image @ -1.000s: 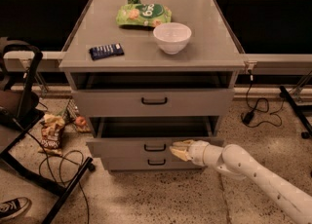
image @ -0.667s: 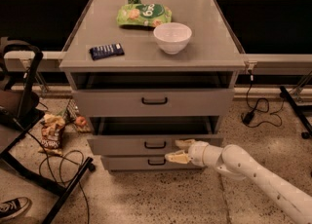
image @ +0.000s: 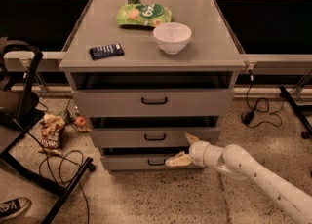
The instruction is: Close middle drawer
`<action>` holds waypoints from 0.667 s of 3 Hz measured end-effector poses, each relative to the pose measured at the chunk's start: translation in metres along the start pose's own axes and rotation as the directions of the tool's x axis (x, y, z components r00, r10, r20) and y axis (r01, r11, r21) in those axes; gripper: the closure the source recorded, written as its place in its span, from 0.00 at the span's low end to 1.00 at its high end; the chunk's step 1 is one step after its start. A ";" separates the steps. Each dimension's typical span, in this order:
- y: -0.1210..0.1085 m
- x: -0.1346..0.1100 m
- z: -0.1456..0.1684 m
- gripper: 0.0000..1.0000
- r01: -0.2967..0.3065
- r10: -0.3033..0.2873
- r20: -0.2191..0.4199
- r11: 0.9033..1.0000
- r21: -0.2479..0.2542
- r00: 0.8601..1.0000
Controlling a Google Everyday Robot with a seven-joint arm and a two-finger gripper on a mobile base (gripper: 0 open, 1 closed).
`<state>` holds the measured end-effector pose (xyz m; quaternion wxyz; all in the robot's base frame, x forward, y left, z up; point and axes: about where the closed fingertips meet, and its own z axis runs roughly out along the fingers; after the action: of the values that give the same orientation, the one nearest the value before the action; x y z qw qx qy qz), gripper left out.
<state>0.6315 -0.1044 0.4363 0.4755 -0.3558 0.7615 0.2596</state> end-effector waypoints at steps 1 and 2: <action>0.001 -0.001 -0.002 0.23 0.007 -0.007 -0.004 1.000 0.003 1.000; 0.008 -0.004 -0.011 0.48 0.045 -0.044 -0.031 0.999 0.024 0.999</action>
Offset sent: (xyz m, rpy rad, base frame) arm -0.0209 -0.0088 0.0182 -0.1093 -0.0427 -0.0102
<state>0.6204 -0.1065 0.4449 0.4737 -0.3707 0.7637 0.2343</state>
